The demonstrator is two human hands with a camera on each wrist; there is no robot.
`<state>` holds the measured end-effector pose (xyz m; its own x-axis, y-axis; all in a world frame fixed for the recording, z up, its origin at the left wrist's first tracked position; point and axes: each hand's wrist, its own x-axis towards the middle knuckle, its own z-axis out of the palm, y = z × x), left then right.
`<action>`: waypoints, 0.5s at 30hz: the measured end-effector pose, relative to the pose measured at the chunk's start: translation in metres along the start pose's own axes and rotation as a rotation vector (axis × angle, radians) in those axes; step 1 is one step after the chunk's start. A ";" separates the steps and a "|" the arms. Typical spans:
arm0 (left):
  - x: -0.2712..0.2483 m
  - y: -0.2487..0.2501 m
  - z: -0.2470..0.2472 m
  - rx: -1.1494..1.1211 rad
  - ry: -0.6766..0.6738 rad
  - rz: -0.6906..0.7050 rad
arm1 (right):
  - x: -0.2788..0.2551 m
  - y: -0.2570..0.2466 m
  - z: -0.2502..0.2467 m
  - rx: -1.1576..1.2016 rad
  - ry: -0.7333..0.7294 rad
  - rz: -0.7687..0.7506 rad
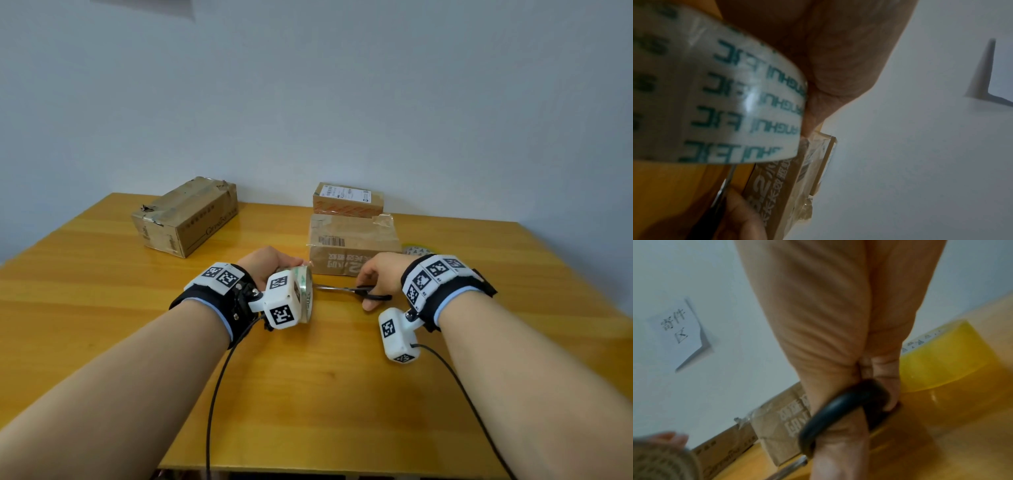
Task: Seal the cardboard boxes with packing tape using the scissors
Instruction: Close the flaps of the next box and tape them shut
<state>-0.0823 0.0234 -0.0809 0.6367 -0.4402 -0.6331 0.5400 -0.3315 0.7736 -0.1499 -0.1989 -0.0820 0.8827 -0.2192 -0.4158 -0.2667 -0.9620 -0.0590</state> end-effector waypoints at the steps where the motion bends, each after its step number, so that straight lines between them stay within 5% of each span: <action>1: -0.002 0.001 -0.001 -0.008 0.007 0.003 | -0.002 -0.004 0.000 -0.061 -0.006 0.018; 6: -0.004 -0.001 0.003 -0.024 0.007 0.087 | -0.010 -0.021 -0.003 -0.202 -0.037 0.066; 10: 0.001 -0.001 0.006 0.041 0.081 0.294 | -0.016 -0.031 -0.012 -0.056 -0.049 0.066; 13: 0.001 0.001 0.004 0.009 0.062 0.359 | -0.013 -0.035 -0.020 0.293 0.240 -0.056; 15: 0.002 0.003 0.002 -0.033 0.014 0.331 | -0.008 -0.038 -0.026 0.297 0.500 -0.165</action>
<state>-0.0803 0.0202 -0.0797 0.7880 -0.5079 -0.3480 0.3199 -0.1453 0.9363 -0.1364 -0.1644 -0.0527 0.9773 -0.1901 0.0934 -0.1436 -0.9189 -0.3674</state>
